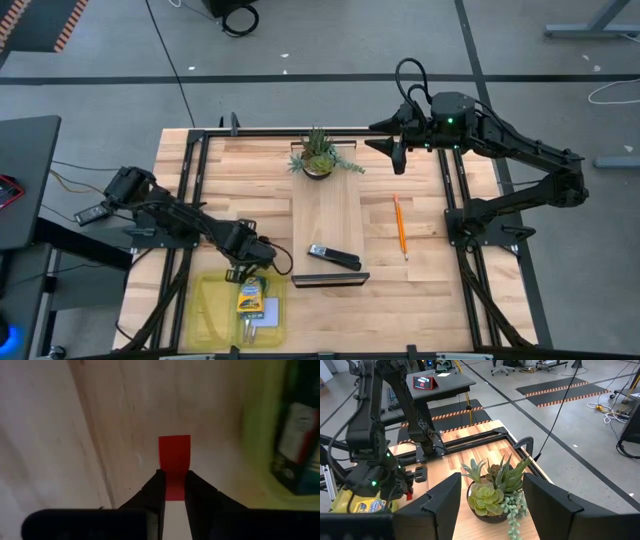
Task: Pack school essentials
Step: Put the eraser into the supply box
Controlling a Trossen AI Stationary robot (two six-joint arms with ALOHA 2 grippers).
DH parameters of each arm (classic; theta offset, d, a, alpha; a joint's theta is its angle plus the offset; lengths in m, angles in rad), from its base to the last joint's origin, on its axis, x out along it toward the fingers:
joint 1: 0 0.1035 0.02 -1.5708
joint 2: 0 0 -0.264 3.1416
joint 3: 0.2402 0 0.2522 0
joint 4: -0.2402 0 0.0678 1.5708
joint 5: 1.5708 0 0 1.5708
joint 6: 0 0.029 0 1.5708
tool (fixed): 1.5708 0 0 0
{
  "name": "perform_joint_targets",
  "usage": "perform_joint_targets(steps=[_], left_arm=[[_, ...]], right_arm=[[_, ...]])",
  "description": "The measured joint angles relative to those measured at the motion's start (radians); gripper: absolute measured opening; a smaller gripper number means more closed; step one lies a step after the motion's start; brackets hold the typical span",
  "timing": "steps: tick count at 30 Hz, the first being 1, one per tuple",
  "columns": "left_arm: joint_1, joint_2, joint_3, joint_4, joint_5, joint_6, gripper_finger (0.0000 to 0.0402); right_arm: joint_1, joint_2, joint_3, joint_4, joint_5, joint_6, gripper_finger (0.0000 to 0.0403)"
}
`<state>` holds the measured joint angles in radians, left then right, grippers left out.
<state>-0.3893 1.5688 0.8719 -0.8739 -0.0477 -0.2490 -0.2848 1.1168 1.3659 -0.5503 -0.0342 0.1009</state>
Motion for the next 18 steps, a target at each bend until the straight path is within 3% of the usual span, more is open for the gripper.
perform_joint_targets(steps=[8,12,18], left_arm=[[-0.013,-0.001,0.182,-0.076,0.004,0.000,0.0068],[-0.020,-0.003,0.252,0.033,0.007,-0.001,0.0067],[-0.060,0.008,0.249,0.149,0.007,-0.053,0.0067]], right_arm=[[0.000,0.000,0.000,0.000,0.000,-0.016,0.0220],[0.000,0.000,0.000,0.000,-0.001,-0.023,0.0220],[0.000,0.000,0.000,0.000,-0.015,-0.023,0.0220]])
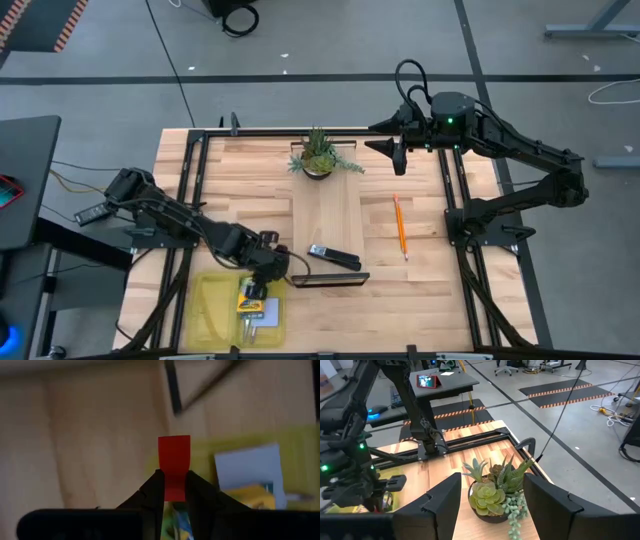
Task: Pack school essentials
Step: Put the eraser into the supply box
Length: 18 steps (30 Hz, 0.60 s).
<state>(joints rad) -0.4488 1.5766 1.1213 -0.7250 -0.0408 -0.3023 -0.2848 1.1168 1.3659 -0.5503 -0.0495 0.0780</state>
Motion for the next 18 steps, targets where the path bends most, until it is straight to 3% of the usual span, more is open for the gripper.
perform_joint_targets(steps=[13,18], left_arm=[[-0.065,0.081,-0.001,0.037,0.000,-0.028,0.0068],[-0.068,0.108,-0.001,0.035,0.000,-0.053,0.0086]], right_arm=[[0.000,0.000,0.000,0.000,-0.012,0.007,0.0220],[0.000,0.000,0.000,0.000,-0.012,0.008,0.0220]])
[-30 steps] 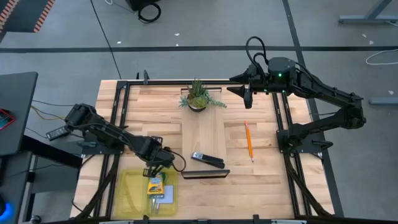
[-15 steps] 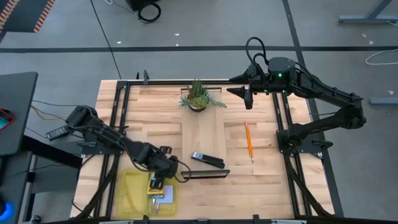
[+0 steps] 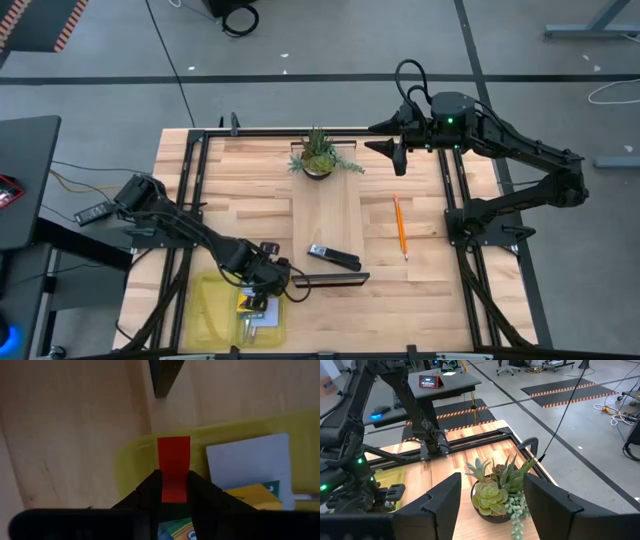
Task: Pack school essentials
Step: Put the eraser into the supply box, then put the pencil with the pencil top eraser into the supply box
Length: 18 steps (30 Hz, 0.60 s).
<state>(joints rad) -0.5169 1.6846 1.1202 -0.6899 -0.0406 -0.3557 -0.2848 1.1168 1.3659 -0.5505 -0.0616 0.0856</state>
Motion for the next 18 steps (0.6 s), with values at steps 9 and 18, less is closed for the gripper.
perform_joint_targets(steps=[9,18], left_arm=[[-0.004,0.009,0.000,0.001,0.000,0.001,0.0154],[-0.004,0.009,0.006,-0.004,0.001,0.000,0.0212]], right_arm=[[0.000,0.000,0.000,0.000,0.000,0.000,0.0220],[0.000,0.000,0.000,0.000,0.000,0.000,0.0220]])
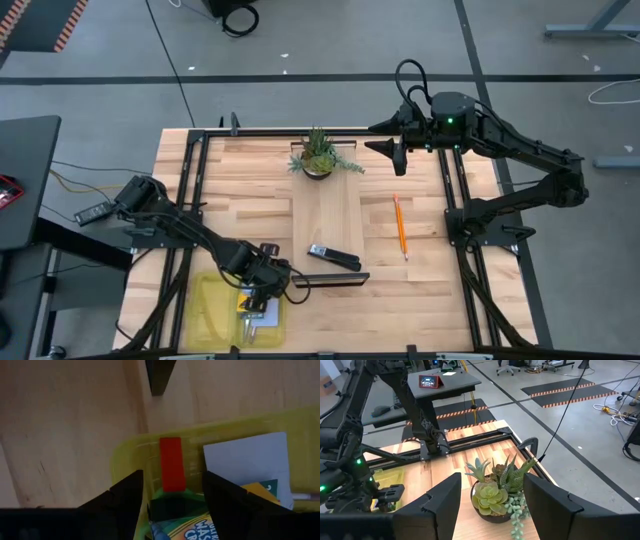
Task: Pack school essentials
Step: Put the pencil with the pencil top eraser into the supply box
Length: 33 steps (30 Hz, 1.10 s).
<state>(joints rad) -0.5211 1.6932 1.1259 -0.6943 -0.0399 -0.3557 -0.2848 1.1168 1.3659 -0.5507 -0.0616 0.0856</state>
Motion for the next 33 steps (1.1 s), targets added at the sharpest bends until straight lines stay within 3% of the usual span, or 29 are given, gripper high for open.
perform_joint_targets(steps=[6,18,26,33], left_arm=[[0.000,0.001,-0.001,-0.024,0.018,-0.001,0.0205],[0.027,-0.015,0.079,-0.257,-0.014,-0.018,0.0142],[0.027,-0.102,0.078,-0.413,-0.186,0.001,0.0097],[0.048,-0.172,0.078,-0.420,-0.344,0.000,0.0068]], right_arm=[[0.000,0.000,0.000,-0.001,0.000,-0.004,0.0220],[-0.001,-0.005,0.000,-0.066,0.001,-0.008,0.0220],[-0.001,-0.011,-0.001,-0.315,0.008,0.030,0.0220],[-0.001,-0.011,-0.053,-0.381,0.103,0.154,0.0220]])
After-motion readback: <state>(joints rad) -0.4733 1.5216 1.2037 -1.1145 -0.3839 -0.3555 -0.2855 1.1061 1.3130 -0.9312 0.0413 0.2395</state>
